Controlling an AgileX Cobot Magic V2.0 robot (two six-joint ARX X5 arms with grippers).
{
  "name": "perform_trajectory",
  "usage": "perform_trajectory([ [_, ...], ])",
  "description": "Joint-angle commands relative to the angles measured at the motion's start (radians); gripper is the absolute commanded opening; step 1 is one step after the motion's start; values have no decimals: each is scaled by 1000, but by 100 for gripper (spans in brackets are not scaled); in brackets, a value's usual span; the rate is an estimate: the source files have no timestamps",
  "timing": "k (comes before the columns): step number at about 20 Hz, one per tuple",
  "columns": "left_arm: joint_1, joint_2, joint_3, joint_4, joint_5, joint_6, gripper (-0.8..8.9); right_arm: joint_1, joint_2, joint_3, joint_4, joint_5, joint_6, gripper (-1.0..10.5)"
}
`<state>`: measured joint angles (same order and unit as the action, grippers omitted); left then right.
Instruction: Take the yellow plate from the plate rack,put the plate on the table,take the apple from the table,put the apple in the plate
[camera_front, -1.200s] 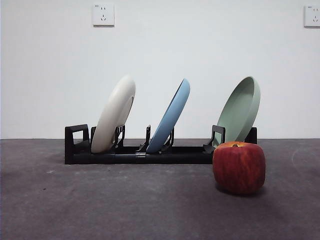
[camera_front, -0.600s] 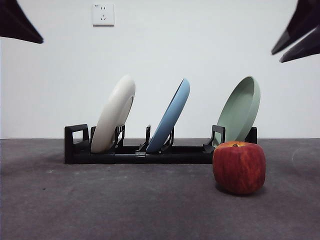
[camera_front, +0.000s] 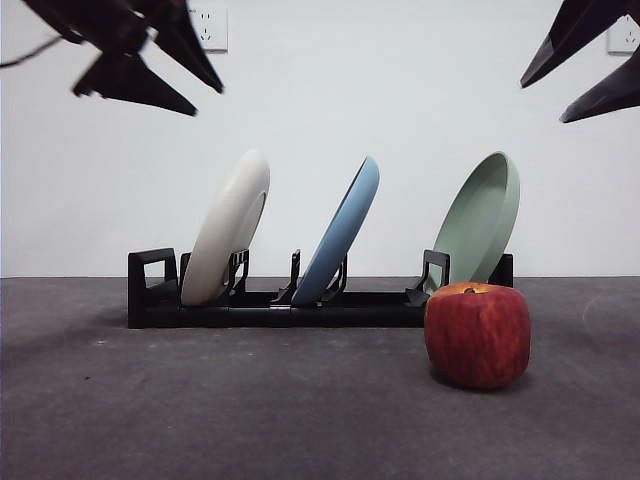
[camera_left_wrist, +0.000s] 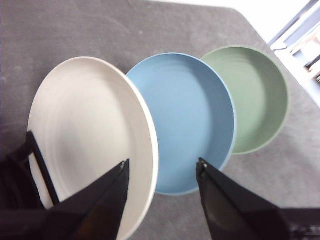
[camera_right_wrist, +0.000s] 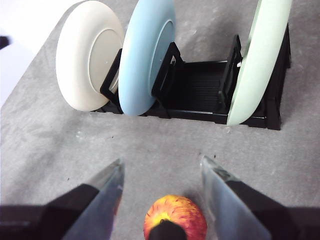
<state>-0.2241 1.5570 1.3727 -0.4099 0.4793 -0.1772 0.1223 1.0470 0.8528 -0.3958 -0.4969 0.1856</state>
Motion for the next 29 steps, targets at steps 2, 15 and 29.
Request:
perform_trajectory([
  [2, -46, 106, 77, -17, -79, 47, 225, -1, 6, 3, 5, -2, -11, 257],
  [15, -84, 216, 87, 34, -156, 50, 216, 11, 7, 3, 5, 2, -7, 252],
  [29, -121, 128, 89, 26, -51, 49, -9, 11, 7, 3, 5, 6, -7, 252],
])
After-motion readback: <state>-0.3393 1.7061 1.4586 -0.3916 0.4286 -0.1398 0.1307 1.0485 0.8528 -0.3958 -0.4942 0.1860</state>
